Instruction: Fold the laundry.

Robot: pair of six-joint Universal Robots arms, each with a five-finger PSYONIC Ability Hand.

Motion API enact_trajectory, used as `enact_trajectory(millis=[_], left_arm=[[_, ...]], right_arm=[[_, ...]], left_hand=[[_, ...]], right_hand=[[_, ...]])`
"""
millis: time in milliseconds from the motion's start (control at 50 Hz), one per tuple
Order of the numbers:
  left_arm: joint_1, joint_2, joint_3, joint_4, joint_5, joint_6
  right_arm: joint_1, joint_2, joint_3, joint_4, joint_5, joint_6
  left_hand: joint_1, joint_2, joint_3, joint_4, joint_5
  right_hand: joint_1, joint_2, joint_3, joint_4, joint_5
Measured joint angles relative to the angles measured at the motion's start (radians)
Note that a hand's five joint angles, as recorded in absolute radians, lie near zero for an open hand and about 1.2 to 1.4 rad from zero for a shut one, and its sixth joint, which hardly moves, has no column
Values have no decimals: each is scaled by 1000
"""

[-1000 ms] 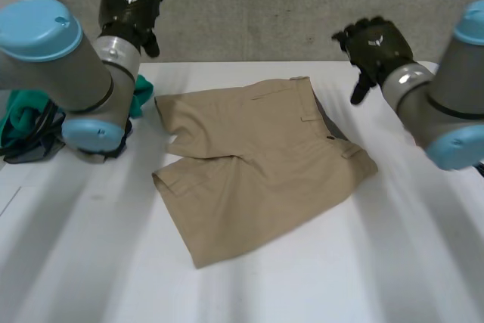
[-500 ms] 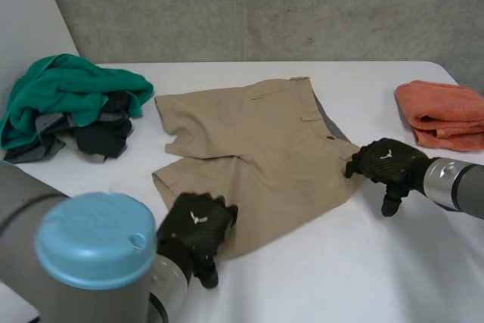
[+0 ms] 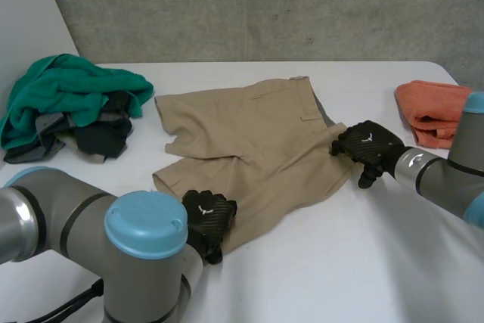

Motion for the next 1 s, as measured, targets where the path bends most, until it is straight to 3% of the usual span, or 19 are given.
enact_trajectory(millis=[60, 120, 160, 240, 300, 360, 640, 760, 900, 1000], left_arm=[[10, -19, 8, 25, -7, 3], [25, -32, 17, 52, -15, 15], [32, -35, 21, 64, -18, 24], [49, -34, 33, 87, -28, 56], [59, -19, 43, 90, -41, 84], [66, 1, 49, 87, -52, 106], [74, 197, 38, -32, -48, 135], [49, 330, 24, -289, -16, 148], [-8, 451, -35, -588, 70, 178], [-37, 496, -61, -653, 97, 198]], right_arm=[[15, 10, -15, -9, 10, 2], [29, 24, -30, -24, 22, 3], [35, 32, -38, -33, 28, 3], [47, 58, -61, -67, 50, 3], [52, 75, -77, -99, 69, 3], [55, 80, -87, -128, 86, 4], [48, -66, 9, -89, 112, -5], [-12, -288, 152, 190, 103, -76], [-128, -594, 332, 606, 102, -289], [-152, -707, 406, 722, 95, -382]], left_hand=[[82, 77, 75, 83, 80], [337, 344, 327, 349, 342], [372, 399, 369, 405, 398], [372, 415, 385, 423, 406], [372, 417, 392, 423, 406], [372, 418, 412, 423, 406], [372, 418, 414, 427, 411], [372, 418, 414, 427, 412], [372, 418, 414, 428, 413], [372, 418, 414, 428, 422]], right_hand=[[24, 21, 17, 17, 18], [85, 70, 64, 65, 61], [130, 110, 101, 103, 96], [238, 200, 196, 198, 188], [492, 484, 470, 474, 449], [575, 618, 605, 613, 581], [575, 621, 620, 634, 596], [575, 621, 621, 634, 596], [575, 621, 632, 635, 596], [575, 621, 632, 637, 608]])
